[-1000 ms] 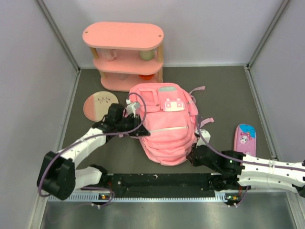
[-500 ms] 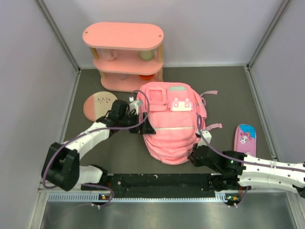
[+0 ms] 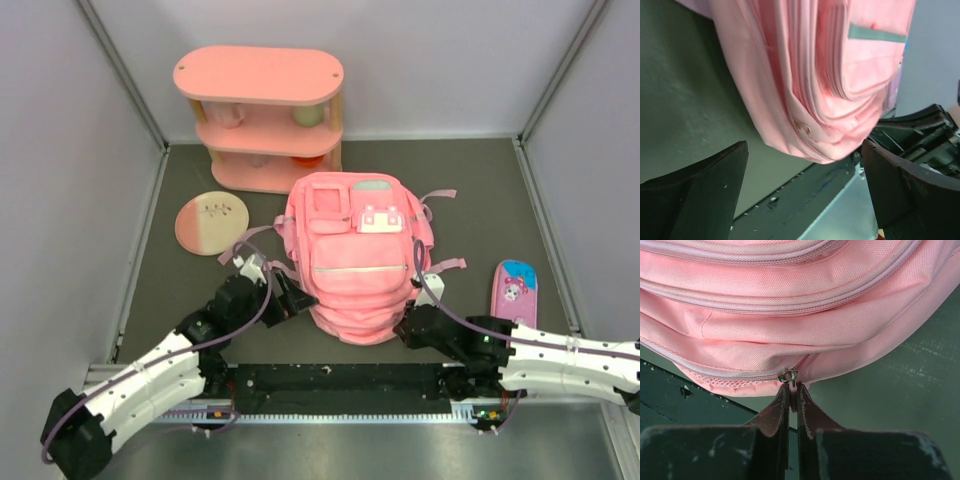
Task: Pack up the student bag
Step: Zip the student bag at the center of the board.
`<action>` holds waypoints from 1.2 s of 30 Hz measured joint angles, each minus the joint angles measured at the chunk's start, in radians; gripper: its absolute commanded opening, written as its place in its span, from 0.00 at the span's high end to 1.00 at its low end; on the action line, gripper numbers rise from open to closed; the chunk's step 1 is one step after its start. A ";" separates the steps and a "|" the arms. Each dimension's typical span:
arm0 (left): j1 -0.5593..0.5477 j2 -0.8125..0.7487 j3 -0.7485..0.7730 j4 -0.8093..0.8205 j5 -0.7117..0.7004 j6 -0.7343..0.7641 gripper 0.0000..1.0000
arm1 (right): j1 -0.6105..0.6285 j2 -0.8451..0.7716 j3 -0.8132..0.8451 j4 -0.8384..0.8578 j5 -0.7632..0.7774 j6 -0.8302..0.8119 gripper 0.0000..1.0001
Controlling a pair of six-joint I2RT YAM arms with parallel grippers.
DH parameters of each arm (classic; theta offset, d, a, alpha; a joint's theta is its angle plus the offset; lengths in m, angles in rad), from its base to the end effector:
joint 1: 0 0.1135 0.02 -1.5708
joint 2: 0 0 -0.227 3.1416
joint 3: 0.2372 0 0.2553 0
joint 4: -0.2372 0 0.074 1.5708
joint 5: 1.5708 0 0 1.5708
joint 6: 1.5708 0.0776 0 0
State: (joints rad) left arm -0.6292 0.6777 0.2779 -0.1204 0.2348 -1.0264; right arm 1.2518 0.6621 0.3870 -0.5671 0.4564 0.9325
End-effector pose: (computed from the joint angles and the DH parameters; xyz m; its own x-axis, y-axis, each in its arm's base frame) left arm 0.1711 -0.1469 0.1402 -0.8374 -0.4195 -0.3505 0.0372 0.5959 -0.8022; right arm 0.0926 0.1713 0.1362 -0.7501 0.0278 -0.6608 -0.2651 0.9027 0.3388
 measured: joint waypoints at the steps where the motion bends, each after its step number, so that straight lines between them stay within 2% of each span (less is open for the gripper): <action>1: -0.050 -0.027 -0.017 0.009 -0.049 -0.049 0.01 | 0.000 0.000 0.000 0.000 0.001 0.003 1.00; 3: -0.159 -0.056 -0.039 0.032 -0.157 -0.146 0.01 | 0.000 0.002 0.000 0.001 0.002 0.004 1.00; 6: -0.290 -0.018 -0.040 0.090 -0.305 -0.246 0.01 | 0.000 0.005 0.000 0.002 0.002 0.005 1.00; 11: -0.427 0.208 0.030 0.185 -0.470 -0.321 0.03 | 0.000 0.006 0.000 0.003 0.002 0.008 1.00; 13: -0.440 0.282 0.054 0.228 -0.494 -0.335 0.15 | 0.000 0.006 0.000 0.003 0.002 0.008 1.00; 14: -0.443 0.315 0.061 0.253 -0.498 -0.341 0.25 | 0.000 0.005 0.000 0.003 0.002 0.008 1.00; 15: -0.445 0.343 0.063 0.277 -0.502 -0.347 0.56 | 0.000 0.005 0.000 0.002 0.002 0.008 1.00; 17: -0.447 0.389 0.059 0.301 -0.507 -0.359 0.72 | 0.000 -0.001 -0.001 -0.003 0.007 0.008 1.00; 18: -0.446 0.397 0.054 0.303 -0.511 -0.368 0.98 | 0.000 -0.004 -0.001 -0.009 0.013 0.008 1.00; 23: -0.438 0.352 0.045 0.280 -0.531 -0.384 1.00 | -0.004 -0.014 -0.008 -0.007 0.016 0.013 1.00; 26: -0.342 0.253 0.029 0.256 -0.430 -0.313 1.00 | -0.006 -0.021 -0.008 0.021 0.004 0.016 1.00; 30: 0.015 0.119 -0.071 0.271 -0.046 -0.187 1.00 | -0.032 -0.026 -0.008 0.067 -0.014 0.005 1.00; 33: 0.239 0.121 -0.080 0.194 0.201 -0.050 1.00 | -0.077 -0.023 -0.008 0.057 -0.028 -0.020 1.00; 36: 0.348 0.188 -0.037 0.141 0.357 0.076 1.00 | -0.106 -0.023 -0.008 0.058 -0.042 -0.053 1.00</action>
State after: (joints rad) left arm -0.2810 0.8658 0.2405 0.0204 0.5919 -0.9504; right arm 1.1461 0.6395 0.3794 -0.5091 0.4145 0.8799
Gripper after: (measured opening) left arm 0.060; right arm 0.024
